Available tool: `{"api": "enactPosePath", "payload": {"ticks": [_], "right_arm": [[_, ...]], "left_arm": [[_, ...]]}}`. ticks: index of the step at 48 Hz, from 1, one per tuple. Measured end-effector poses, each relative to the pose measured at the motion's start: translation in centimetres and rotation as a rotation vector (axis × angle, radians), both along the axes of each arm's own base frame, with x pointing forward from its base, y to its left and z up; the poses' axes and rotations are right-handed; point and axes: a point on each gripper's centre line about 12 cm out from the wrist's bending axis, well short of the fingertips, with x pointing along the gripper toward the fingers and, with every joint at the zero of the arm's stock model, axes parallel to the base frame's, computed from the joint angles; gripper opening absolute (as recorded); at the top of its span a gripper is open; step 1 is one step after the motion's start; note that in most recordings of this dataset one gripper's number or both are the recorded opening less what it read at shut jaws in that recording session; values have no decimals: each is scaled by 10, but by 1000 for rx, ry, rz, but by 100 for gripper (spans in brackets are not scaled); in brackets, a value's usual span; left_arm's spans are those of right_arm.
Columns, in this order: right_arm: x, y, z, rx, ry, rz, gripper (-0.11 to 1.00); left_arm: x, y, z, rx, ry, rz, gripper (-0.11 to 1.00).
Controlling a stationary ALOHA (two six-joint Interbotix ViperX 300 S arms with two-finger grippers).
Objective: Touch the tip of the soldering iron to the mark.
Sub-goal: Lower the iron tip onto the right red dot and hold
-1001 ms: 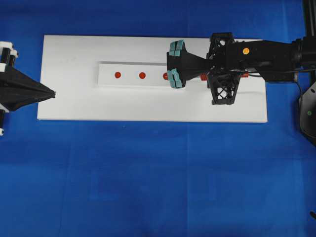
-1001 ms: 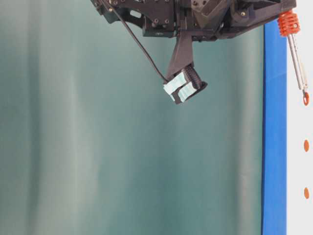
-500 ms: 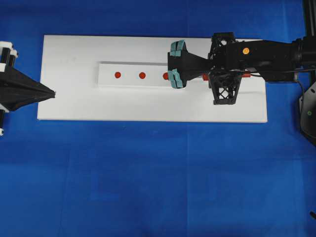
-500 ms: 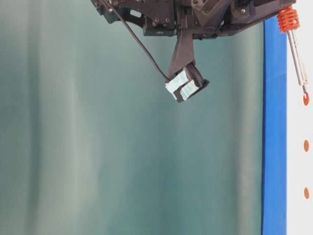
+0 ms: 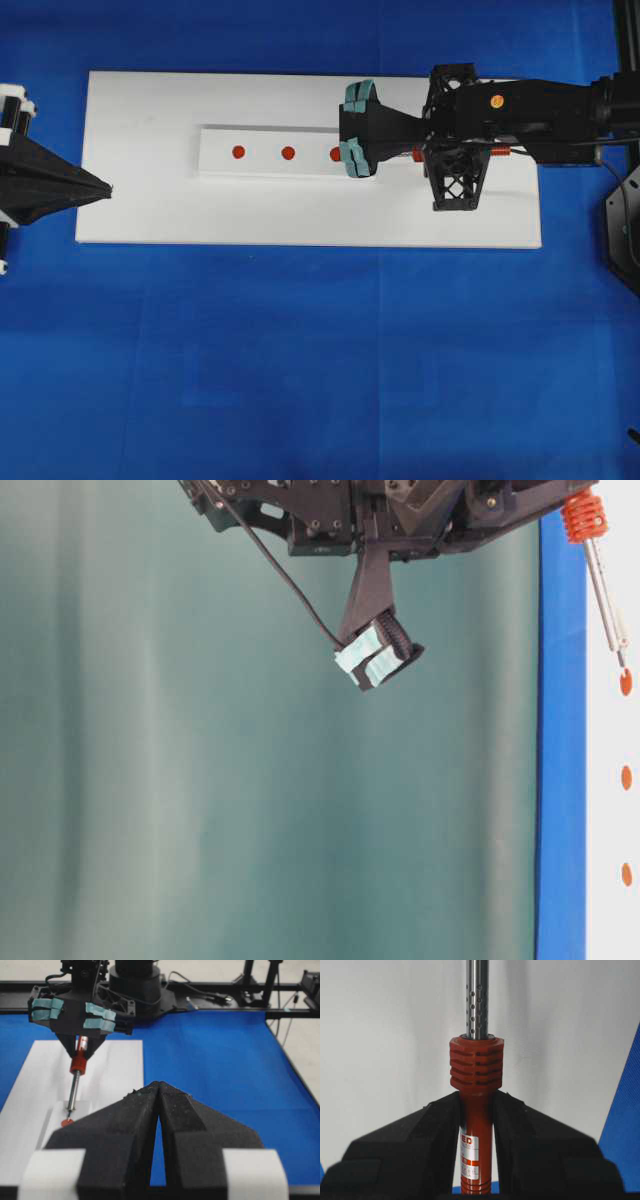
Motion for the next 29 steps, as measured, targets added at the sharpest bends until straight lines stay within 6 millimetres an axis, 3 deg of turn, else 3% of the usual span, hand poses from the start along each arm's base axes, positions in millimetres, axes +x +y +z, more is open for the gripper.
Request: {"api": "enactPosePath", "payload": {"ticks": [29], "right_arm": [[0, 0, 0, -2, -2, -1, 7]], "left_arm": [[0, 0, 0, -8, 2, 0, 0]]}}
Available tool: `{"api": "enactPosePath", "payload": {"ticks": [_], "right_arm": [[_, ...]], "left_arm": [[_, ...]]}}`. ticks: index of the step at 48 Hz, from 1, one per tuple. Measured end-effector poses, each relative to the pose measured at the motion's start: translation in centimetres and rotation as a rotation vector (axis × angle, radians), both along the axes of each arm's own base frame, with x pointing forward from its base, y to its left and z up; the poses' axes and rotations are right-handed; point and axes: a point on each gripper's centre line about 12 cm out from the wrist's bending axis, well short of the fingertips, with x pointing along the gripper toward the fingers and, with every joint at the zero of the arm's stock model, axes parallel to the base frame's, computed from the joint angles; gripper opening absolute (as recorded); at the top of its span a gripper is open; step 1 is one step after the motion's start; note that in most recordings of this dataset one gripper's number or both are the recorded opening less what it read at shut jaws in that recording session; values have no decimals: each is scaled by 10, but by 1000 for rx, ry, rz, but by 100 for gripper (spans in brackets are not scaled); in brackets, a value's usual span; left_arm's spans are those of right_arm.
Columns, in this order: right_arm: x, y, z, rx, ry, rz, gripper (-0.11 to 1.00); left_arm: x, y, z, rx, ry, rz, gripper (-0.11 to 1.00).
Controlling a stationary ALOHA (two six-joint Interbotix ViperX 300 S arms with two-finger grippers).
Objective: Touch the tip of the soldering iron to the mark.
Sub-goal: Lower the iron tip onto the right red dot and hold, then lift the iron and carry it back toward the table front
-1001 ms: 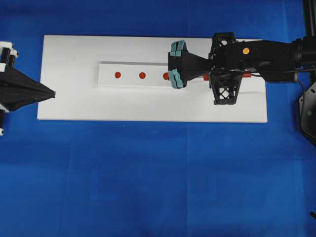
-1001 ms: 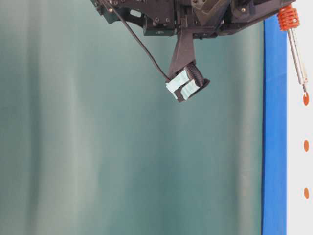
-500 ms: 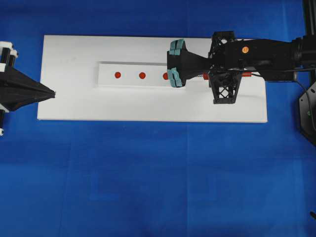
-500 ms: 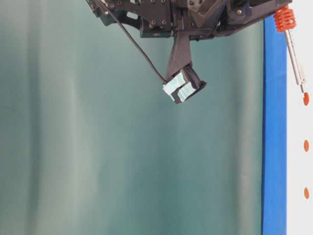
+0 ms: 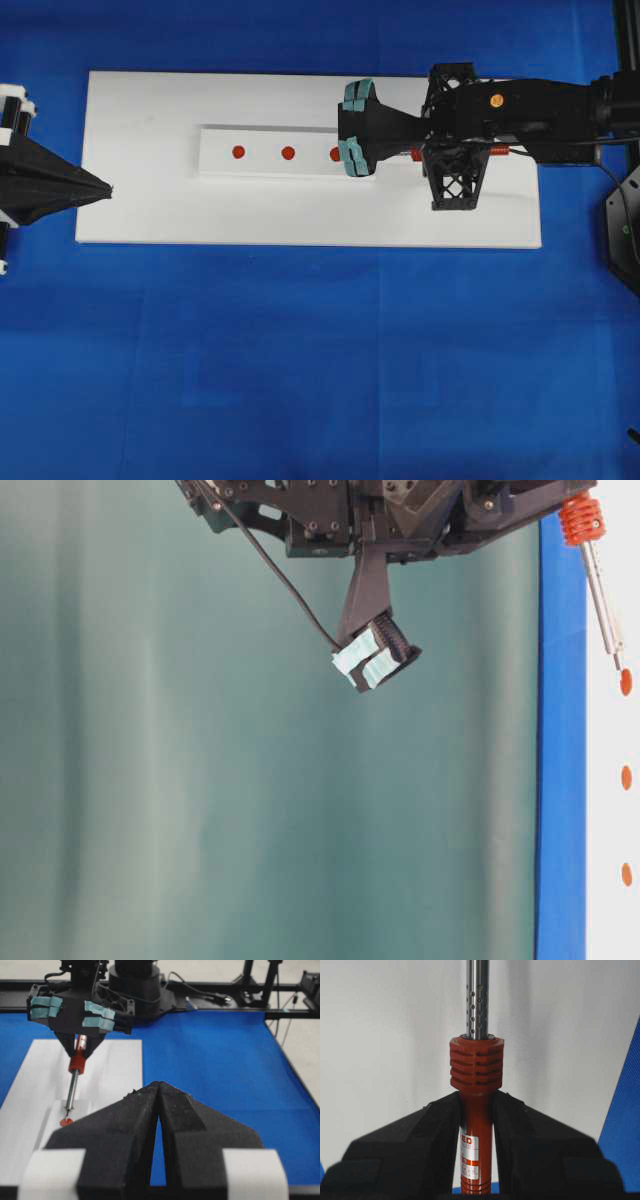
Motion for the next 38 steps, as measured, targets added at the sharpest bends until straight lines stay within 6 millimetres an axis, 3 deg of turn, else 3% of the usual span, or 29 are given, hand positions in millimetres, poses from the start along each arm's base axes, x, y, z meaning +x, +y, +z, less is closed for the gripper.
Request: {"api": "enactPosePath", "payload": {"ticks": [31, 38], "right_arm": [[2, 0, 2, 0, -9, -7, 7], [0, 0, 17, -7, -52, -9, 7]], "left_arm": [[0, 0, 0, -6, 0, 0, 0], [0, 0, 0, -6, 0, 0, 0]]}}
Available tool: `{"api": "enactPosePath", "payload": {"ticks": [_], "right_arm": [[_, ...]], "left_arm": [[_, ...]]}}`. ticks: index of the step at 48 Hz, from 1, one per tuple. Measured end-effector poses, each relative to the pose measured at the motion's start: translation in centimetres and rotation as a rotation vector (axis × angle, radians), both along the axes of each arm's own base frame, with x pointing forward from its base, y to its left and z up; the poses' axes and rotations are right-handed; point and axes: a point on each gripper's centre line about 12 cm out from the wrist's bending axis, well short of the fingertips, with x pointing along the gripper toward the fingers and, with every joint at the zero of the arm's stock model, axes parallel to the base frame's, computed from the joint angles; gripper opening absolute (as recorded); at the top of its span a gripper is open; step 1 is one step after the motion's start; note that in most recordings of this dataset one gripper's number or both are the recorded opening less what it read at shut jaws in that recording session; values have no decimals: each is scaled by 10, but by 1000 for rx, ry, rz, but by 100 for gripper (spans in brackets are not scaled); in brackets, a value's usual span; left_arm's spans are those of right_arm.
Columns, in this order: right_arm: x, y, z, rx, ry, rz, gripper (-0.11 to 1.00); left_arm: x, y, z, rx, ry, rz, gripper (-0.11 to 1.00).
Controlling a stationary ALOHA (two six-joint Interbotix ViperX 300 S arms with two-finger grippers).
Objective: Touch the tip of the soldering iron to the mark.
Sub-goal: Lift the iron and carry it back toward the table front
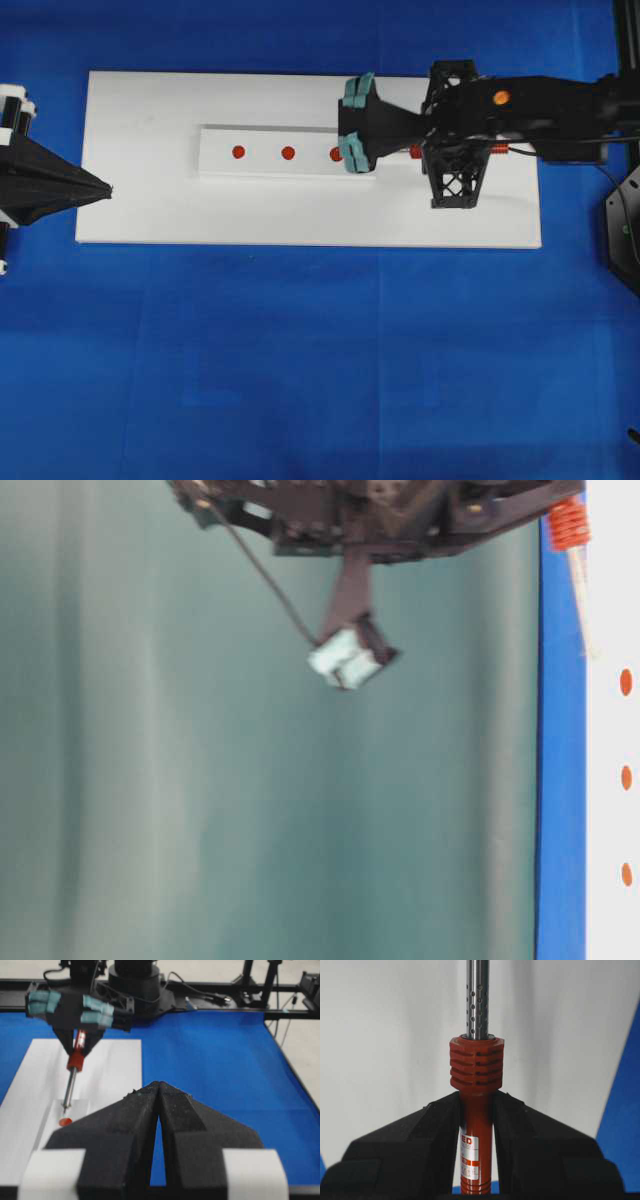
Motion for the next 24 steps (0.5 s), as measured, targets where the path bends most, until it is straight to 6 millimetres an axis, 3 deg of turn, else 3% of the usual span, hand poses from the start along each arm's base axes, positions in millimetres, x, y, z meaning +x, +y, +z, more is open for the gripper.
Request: {"api": "enactPosePath", "payload": {"ticks": [17, 24], "right_arm": [[-15, 1, 70, -37, -140, -12, 7], [-18, 1, 79, -46, -149, -15, 7]], "left_arm": [[0, 0, 0, 1, -2, 0, 0], [0, 0, 0, 1, -2, 0, 0]]}}
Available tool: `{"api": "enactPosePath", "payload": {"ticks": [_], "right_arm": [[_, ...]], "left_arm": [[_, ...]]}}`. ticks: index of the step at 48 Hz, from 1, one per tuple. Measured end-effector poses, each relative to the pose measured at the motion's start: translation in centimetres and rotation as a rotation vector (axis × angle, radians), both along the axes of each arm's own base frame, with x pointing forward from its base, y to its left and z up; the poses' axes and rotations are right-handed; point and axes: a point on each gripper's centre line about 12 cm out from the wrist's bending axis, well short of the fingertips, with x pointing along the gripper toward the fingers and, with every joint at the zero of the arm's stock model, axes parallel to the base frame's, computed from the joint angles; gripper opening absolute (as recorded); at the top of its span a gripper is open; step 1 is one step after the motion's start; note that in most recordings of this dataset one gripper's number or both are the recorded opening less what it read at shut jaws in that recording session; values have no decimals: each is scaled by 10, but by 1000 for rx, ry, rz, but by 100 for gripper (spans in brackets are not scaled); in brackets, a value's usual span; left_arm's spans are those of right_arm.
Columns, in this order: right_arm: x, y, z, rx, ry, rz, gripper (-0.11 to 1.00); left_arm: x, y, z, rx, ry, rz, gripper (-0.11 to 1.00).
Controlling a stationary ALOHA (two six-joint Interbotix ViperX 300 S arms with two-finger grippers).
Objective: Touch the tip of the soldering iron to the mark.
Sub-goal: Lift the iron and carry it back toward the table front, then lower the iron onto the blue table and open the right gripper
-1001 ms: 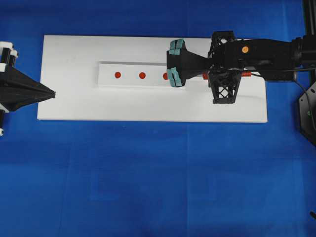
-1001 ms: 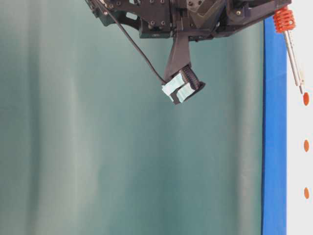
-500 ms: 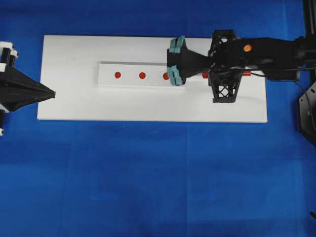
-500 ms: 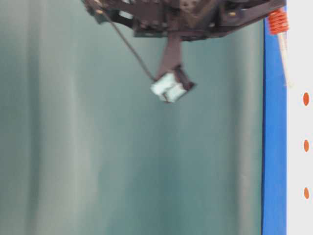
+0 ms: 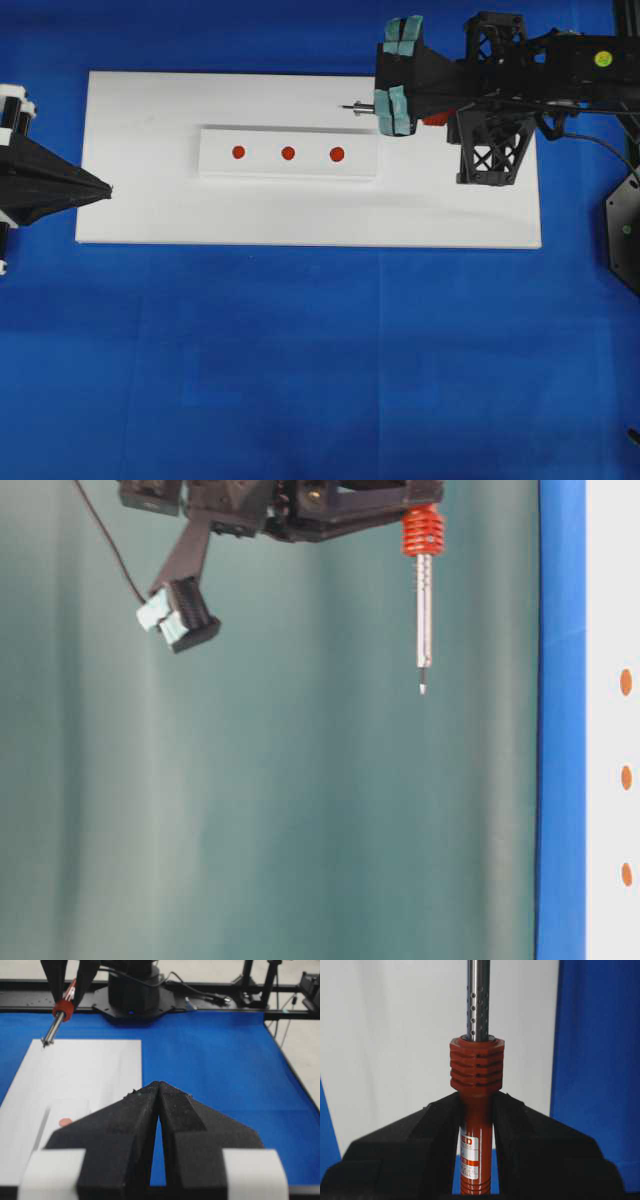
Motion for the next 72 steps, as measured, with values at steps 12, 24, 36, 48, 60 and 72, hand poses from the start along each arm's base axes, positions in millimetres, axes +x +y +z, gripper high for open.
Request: {"api": "enactPosePath", "payload": {"ticks": [12, 24, 36, 48, 60, 72], "right_arm": [[0, -1, 0, 1, -7, -9, 7], [4, 19, 0, 23, -29, -46, 7], [9, 75, 0, 69, -66, -59, 7], [4, 143, -4, 123, -92, -68, 7], [-1, 186, -11, 136, -92, -44, 7], [7, 192, -17, 125, -105, -23, 7]], "left_arm": [[0, 0, 0, -1, 0, 0, 0], [0, 0, 0, -2, -1, 0, 0], [0, 0, 0, -2, -3, 0, 0], [0, 0, 0, 0, -3, 0, 0], [0, 0, 0, -2, -3, 0, 0], [0, 0, 0, -2, -1, 0, 0]]}}
